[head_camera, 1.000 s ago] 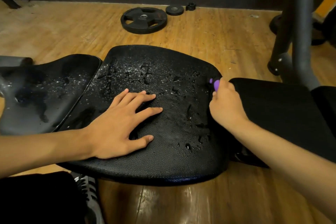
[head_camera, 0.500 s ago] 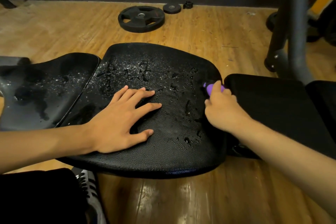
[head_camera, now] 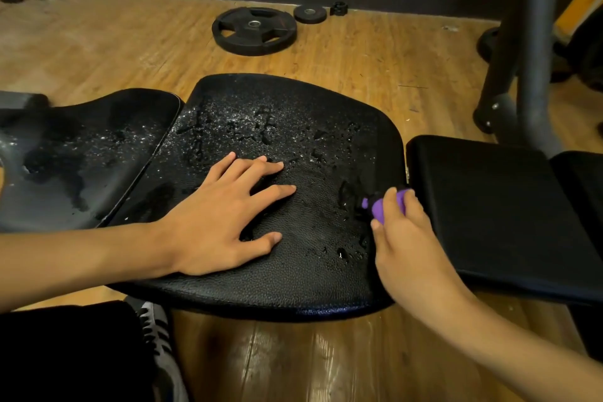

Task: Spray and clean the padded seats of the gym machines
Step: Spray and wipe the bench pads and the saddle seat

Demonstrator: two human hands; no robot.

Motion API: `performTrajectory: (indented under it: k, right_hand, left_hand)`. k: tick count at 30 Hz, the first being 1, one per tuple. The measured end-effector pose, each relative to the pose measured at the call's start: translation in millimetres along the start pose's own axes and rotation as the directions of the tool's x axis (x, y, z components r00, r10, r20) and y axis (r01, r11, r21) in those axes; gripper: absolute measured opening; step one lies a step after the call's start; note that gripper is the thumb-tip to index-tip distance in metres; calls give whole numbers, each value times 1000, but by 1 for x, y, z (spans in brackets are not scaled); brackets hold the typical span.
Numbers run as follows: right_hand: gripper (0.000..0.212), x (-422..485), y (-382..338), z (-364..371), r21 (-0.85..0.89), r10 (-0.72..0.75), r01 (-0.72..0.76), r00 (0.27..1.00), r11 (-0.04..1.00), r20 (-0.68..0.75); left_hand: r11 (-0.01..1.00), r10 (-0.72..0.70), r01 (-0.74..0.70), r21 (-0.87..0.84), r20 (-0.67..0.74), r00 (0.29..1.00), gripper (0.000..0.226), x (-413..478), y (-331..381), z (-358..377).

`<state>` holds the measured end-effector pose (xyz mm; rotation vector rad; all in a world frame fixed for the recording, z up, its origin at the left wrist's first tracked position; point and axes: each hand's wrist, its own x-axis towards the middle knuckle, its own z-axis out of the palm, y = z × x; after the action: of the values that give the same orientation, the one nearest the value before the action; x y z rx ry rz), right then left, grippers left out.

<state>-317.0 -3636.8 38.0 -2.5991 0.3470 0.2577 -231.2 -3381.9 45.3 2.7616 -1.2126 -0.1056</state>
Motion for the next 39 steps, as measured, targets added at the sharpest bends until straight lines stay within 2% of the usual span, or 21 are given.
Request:
performTrajectory:
  k: [3,6,11,14,17,20,24,29,33,36,39]
  right_hand:
    - [58,40,4,-4,12,-23,24,995,1000,-98]
    - [54,85,4,-14,23,9,-6,992,1000,-129]
    - [28,142,0,-31,38,-22,32,972,999,-235]
    - [29,164,-2,-40,80,-37,59,967,995,-251]
    - [27,171,4,-46,69,-146,167,959,984,-241]
    - [37,155,13,-44,-44,-291,288,938,957,-190]
    - [45,101,15,-19,-117,-323,303,915,946,-240]
    - [54,18,19,0,-68,-285,278,943,958,-173]
    - [61,-34,16,2,-61,-242,239,969,969,-47]
    - [68,-57,7,-2,-106,-180,193,976,976,120]
    - [68,-58,4,-2,-107,-185,200,973,974,139]
  left_hand:
    - [1000,-2,2,2,0,1000,72,0,0,0]
    - [1000,-1,1,0,-3,1000,72,0,0,0]
    - [1000,0,0,-12,-2,1000,70,1,-1,0]
    - [1000,-1,1,-14,-1,1000,70,1,0,-1]
    - [1000,-2,2,-9,1,1000,70,1,0,-1]
    - [1000,-2,2,-5,5,1000,70,1,0,-1]
    - [1000,-1,1,5,6,1000,70,1,-1,-1]
    - [1000,-1,0,24,11,1000,72,1,-1,0]
    - [1000,-2,2,29,9,1000,72,0,-2,1]
    - [1000,3,-3,30,5,1000,71,0,-1,1]
    - [999,-2,2,33,7,1000,70,0,-1,2]
